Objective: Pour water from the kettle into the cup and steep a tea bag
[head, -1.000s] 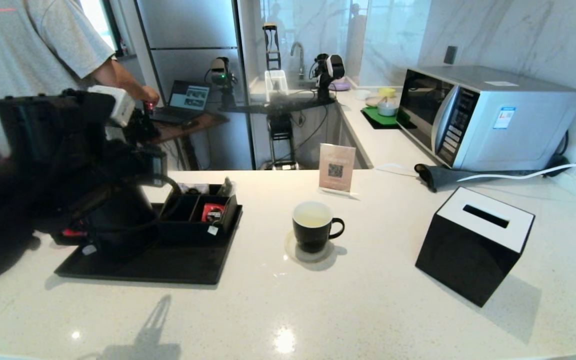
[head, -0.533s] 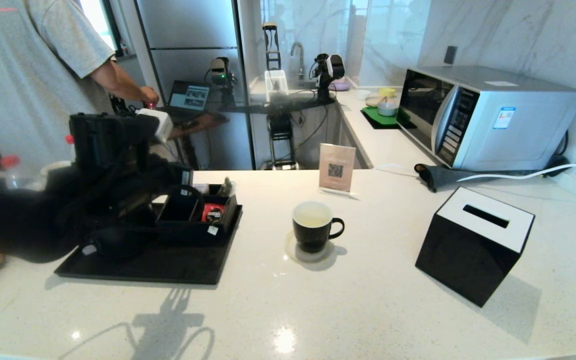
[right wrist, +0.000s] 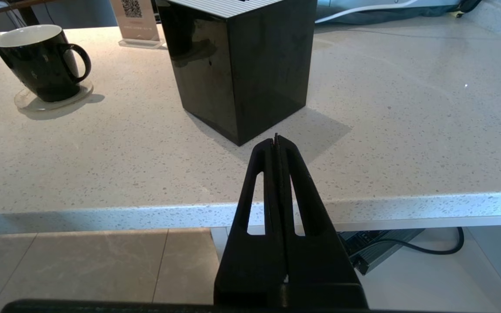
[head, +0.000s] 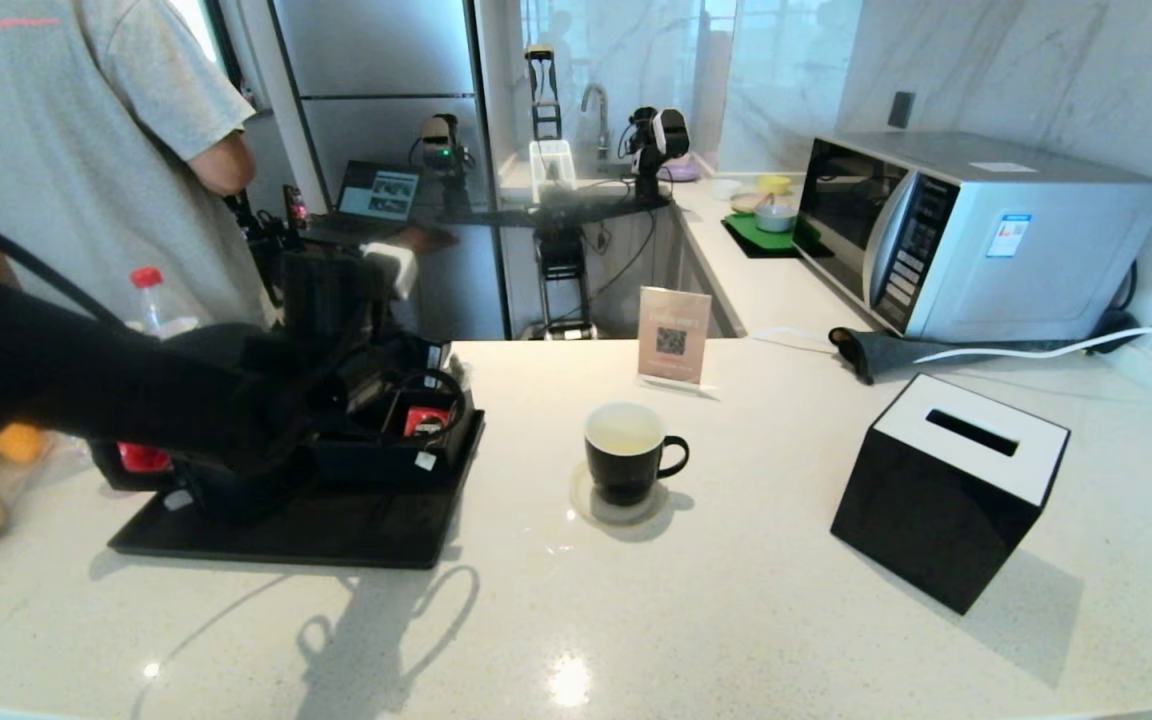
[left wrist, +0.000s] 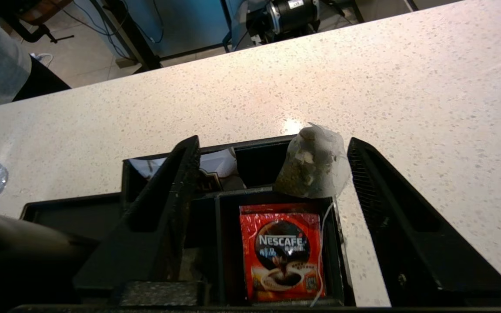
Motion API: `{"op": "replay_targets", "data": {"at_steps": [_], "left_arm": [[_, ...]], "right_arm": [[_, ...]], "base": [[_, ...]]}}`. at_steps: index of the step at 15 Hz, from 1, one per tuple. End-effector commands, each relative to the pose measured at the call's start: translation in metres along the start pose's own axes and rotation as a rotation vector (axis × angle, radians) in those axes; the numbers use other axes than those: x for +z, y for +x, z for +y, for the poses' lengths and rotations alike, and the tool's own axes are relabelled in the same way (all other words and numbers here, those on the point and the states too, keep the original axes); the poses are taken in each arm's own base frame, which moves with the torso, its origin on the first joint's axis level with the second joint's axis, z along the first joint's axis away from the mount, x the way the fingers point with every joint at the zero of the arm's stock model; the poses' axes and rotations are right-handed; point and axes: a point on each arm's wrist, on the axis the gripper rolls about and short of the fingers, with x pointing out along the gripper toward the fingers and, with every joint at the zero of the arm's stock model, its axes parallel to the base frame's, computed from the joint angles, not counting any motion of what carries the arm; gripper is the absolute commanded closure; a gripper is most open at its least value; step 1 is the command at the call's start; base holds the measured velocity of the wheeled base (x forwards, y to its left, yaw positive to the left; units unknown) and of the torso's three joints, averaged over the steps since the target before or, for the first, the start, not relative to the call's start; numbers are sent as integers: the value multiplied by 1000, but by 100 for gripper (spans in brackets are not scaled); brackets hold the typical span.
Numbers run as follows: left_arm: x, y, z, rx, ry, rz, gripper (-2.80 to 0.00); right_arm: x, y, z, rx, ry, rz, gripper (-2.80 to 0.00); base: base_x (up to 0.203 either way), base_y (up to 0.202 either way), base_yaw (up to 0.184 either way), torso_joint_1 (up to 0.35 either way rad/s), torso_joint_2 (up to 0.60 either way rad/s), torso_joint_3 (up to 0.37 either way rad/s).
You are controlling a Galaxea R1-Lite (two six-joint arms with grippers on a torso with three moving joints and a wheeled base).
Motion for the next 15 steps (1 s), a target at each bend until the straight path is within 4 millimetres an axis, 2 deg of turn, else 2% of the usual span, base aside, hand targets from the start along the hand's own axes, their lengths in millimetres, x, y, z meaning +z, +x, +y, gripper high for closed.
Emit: {"op": "replay_targets", "data": {"at_steps": [1, 6, 15], "left_arm": [[-21, 24, -3, 11, 1, 19, -280], [-30, 44, -3, 19, -30, -85, -280], [-38, 56, -7, -27, -54, -176, -280]], "right_arm": [[0, 0, 0, 1, 0, -1, 0], [0, 0, 0, 1, 0, -1, 0], [0, 0, 0, 0, 0, 1, 0]], "base": [[0, 0, 0, 0, 0, 0], [0, 0, 0, 0, 0, 0], [0, 0, 0, 0, 0, 0]]}}
